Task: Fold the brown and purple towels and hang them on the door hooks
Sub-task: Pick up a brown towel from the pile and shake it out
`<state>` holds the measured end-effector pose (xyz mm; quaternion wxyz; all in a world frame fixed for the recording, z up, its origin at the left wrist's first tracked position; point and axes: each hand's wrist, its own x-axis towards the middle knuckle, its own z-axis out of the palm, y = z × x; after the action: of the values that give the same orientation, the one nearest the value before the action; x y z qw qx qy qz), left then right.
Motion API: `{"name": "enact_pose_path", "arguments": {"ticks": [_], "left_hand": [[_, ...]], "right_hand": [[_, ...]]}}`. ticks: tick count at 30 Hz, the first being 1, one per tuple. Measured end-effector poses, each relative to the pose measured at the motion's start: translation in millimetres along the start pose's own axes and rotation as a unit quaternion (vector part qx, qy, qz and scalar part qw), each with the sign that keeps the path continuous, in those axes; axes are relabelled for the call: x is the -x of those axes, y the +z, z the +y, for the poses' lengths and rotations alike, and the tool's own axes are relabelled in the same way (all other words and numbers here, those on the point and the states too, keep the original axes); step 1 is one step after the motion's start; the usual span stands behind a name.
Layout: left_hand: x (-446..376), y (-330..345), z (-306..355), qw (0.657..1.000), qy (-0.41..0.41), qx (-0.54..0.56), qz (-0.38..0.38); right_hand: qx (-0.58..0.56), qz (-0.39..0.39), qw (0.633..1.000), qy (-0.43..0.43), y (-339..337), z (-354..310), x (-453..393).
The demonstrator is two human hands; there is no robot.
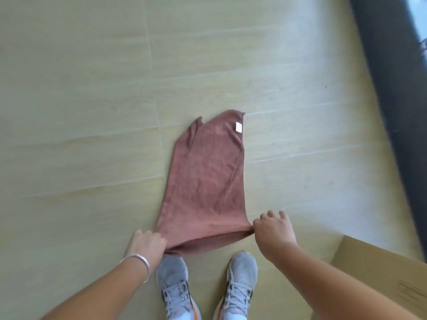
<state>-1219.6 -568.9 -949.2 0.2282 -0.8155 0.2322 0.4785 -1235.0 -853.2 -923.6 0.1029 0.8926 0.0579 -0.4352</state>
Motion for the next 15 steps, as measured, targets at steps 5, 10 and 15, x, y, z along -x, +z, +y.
{"name": "enact_pose_path", "arguments": {"ticks": [5,10,15], "left_hand": [[42,-100,-101,0.997,-0.004,0.082,-0.007],[108,-240,-206,0.978,-0.013,0.198,0.061],[178,-333,-292,0.937,-0.054,0.291,0.185]], "right_hand": [[-0.047,0.079,0.995,0.024,-133,27,10],[-0.093,0.205,0.972,0.073,-296,56,38],[-0.088,0.338,0.933,0.086,-414,87,83]]}}
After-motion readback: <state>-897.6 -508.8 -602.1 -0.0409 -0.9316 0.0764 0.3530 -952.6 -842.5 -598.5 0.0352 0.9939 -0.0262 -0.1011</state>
